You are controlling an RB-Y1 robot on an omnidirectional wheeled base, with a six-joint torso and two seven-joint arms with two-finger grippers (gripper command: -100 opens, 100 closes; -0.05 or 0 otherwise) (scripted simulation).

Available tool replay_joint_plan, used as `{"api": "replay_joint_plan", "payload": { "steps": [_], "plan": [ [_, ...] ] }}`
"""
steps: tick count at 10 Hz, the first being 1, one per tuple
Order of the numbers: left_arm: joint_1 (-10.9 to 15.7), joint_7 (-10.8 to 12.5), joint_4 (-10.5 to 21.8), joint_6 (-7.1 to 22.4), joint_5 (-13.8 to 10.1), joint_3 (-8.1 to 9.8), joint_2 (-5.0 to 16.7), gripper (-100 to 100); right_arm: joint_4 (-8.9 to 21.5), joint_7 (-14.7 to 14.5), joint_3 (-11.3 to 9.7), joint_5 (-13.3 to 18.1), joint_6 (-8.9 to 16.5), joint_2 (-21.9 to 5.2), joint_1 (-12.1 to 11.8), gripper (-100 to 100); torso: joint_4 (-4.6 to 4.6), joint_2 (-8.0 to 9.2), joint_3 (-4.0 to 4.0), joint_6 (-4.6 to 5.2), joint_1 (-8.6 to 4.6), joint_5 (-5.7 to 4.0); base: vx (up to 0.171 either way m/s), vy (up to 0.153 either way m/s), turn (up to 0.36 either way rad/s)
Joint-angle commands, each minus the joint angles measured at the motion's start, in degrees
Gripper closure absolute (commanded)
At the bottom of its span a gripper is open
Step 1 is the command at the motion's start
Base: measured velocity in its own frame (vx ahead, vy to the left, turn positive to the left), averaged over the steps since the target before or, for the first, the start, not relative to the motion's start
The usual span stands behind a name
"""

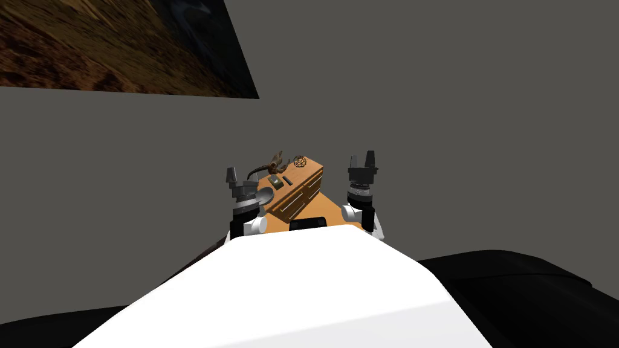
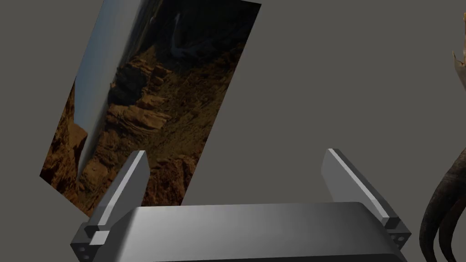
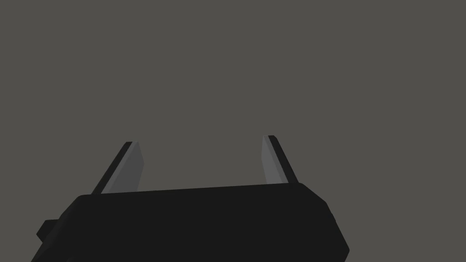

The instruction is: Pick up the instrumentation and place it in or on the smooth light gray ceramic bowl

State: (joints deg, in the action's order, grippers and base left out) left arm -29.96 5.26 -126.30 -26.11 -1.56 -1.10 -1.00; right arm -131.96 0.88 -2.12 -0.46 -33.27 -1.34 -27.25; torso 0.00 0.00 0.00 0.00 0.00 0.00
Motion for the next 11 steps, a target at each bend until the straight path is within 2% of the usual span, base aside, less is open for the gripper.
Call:
{"api": "replay_joint_plan", "payload": {
  "steps": [1, 3, 6, 7, 8, 9, 10, 11],
  "plan": [
    [0.5, -0.6, 0.2, 1.0, -0.5, -0.07, 2.2, -100, 0.0, 0.0, 0.0, 0.0, 0.0, 0.0, 0.0, 0, 0.00, 0.00, 0.00, 0.00, 0.00, 0.00, -0.040, -0.036, -0.035],
    [1.5, -2.0, 0.8, 3.2, -1.6, -0.23, 5.4, -100, 0.0, 0.0, 0.0, 0.0, 0.0, 0.0, 0.0, 0, 0.04, 0.20, 0.11, 0.01, -0.21, -0.04, -0.060, -0.071, -0.057],
    [4.2, -5.4, 2.0, 8.3, -4.2, -0.58, 9.9, -100, 0.0, 0.0, 0.0, 0.0, 0.0, 0.0, 0.0, 0, 0.03, 0.13, 0.07, 0.02, -0.21, -0.05, -0.028, -0.054, -0.080],
    [4.2, -5.4, 2.0, 8.8, -4.2, -0.58, 9.9, -100, 0.0, 0.0, 0.0, 0.0, 0.0, 0.0, 0.0, 0, 0.02, 0.06, 0.04, 0.02, -0.14, -0.03, -0.002, -0.019, -0.033],
    [5.3, -6.8, 2.6, 10.8, -5.3, -0.72, 11.1, -100, 0.0, 0.0, 0.0, 0.0, 0.0, 0.0, 0.0, 0, 0.01, 0.02, 0.02, 0.00, -0.07, -0.02, 0.004, -0.022, -0.071],
    [5.3, -6.8, 2.6, 11.2, -5.3, -0.72, 11.1, -100, 0.0, 0.0, 0.0, 0.0, 0.0, 0.0, 0.0, 0, 0.00, -0.01, 0.00, 0.01, -0.07, -0.02, 0.005, -0.014, -0.042],
    [6.5, -8.4, 3.2, 13.5, -6.6, -0.87, 12.3, -100, 0.0, 0.0, 0.0, 0.0, 0.0, 0.0, 0.0, 0, 0.00, -0.02, -0.01, 0.00, -0.05, -0.01, 0.008, -0.021, -0.081],
    [6.5, -8.4, 3.2, 13.7, -6.6, -0.87, 12.3, -100, 0.0, 0.0, 0.0, 0.0, 0.0, 0.0, 0.0, 0, -0.01, -0.03, -0.02, 0.01, -0.06, -0.01, 0.008, -0.017, -0.039]
  ]
}}
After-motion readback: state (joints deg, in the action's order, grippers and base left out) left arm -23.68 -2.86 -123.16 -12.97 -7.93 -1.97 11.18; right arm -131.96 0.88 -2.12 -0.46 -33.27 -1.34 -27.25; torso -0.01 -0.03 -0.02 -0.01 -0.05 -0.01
